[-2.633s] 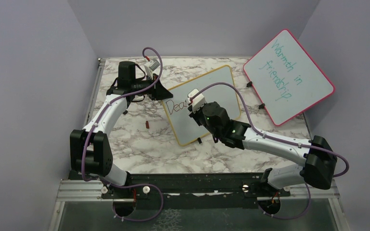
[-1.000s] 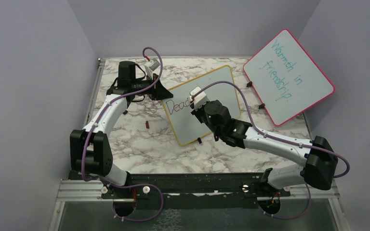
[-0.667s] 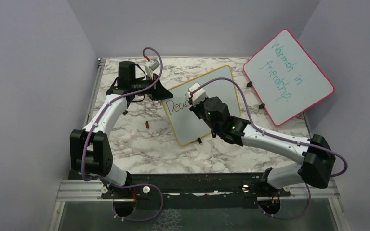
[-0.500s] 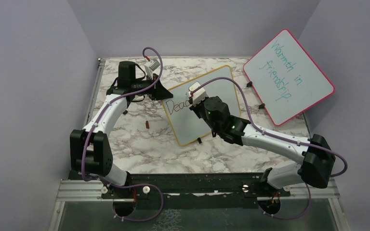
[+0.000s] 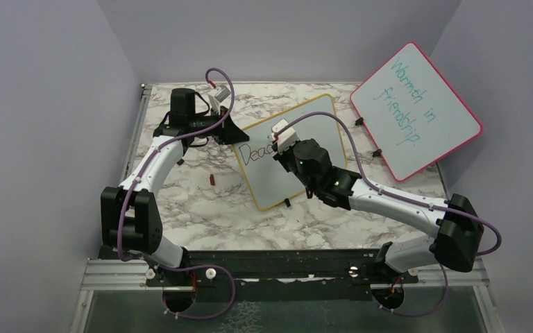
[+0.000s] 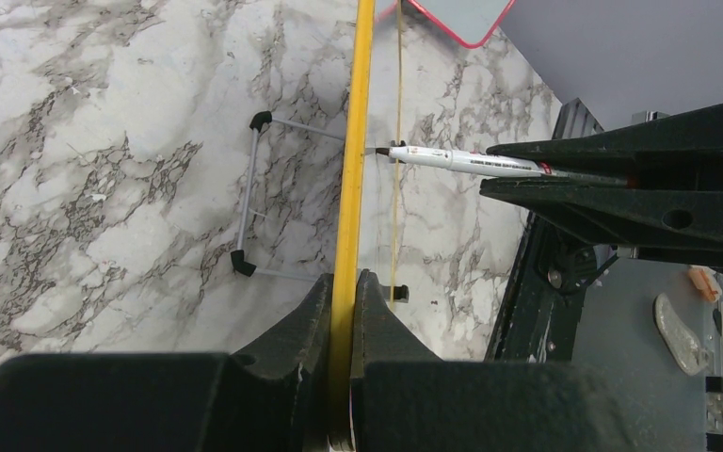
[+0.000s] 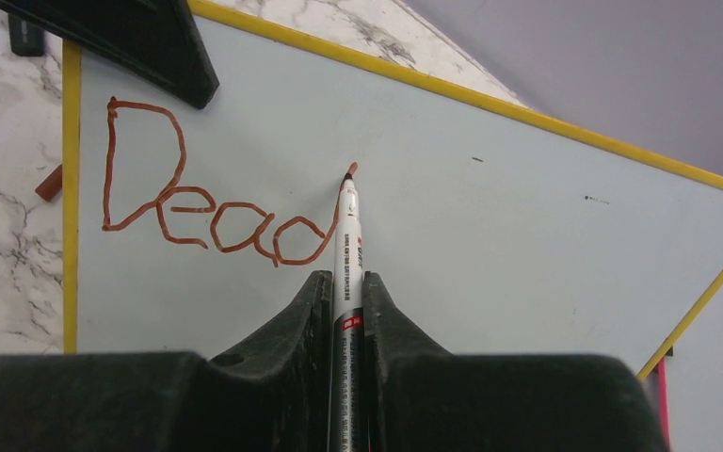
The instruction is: Write a sentence on the whiteboard
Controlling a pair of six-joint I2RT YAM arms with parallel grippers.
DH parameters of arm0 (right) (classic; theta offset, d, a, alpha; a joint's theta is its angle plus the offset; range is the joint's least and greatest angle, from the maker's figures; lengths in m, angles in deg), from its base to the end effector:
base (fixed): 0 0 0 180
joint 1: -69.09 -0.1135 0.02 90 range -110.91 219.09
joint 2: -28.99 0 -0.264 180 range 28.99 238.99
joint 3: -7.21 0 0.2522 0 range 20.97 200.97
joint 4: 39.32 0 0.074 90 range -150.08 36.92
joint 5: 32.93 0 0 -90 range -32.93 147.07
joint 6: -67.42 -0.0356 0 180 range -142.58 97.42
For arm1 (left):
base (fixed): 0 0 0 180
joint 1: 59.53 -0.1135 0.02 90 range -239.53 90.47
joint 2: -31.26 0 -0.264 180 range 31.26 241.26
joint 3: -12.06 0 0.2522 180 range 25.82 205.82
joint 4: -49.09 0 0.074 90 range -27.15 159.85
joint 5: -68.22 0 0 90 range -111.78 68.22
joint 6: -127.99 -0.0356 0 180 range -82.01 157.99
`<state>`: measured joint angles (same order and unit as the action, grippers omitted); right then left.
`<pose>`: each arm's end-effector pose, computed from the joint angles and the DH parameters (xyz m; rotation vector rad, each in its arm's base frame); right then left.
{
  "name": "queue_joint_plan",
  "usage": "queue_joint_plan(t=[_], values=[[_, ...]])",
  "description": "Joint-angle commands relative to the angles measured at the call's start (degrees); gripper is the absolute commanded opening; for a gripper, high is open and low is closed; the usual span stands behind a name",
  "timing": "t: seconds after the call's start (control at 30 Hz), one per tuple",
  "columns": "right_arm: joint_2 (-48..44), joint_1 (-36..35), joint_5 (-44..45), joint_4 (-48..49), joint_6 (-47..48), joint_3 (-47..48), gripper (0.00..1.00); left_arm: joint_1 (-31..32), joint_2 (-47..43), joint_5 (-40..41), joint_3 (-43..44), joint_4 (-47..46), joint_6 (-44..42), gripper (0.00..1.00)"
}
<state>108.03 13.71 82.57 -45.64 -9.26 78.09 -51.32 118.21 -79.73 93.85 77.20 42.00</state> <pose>0.1957 0.2565 0.3104 -0.7438 1.6391 0.1183 0.3271 -0.0777 0.3035 0.6631 1.9540 -1.2021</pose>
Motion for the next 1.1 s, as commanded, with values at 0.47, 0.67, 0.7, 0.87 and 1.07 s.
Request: queue_joint_plan(t=[0.47, 0.67, 0.7, 0.87, 1.07], values=[[-2.44, 0.44, -1.51, -5.85, -3.23, -2.99, 0.00, -0.38, 2.78, 10.05, -0.93, 3.76, -5.94, 0.00], [-2.63, 0.44, -2.53, -6.46, -3.54, -3.28, 0.00, -0.38, 2.87, 10.16, -0.97, 3.76, -5.94, 0.00], [-2.66, 0.44, -2.60, -6.55, -3.56, -3.39, 0.01, -0.38, 2.87, 10.22, -0.93, 3.83, -5.94, 0.00], [-2.92, 0.44, -2.63, -7.03, -3.79, -3.91, 0.01, -0.34, 2.96, 10.23, -0.88, 3.84, -6.02, 0.00], [-3.62, 0.44, -2.20, -7.35, -4.18, -4.65, 0.01, -0.39, 2.95, 10.30, -0.88, 3.93, -6.03, 0.00]])
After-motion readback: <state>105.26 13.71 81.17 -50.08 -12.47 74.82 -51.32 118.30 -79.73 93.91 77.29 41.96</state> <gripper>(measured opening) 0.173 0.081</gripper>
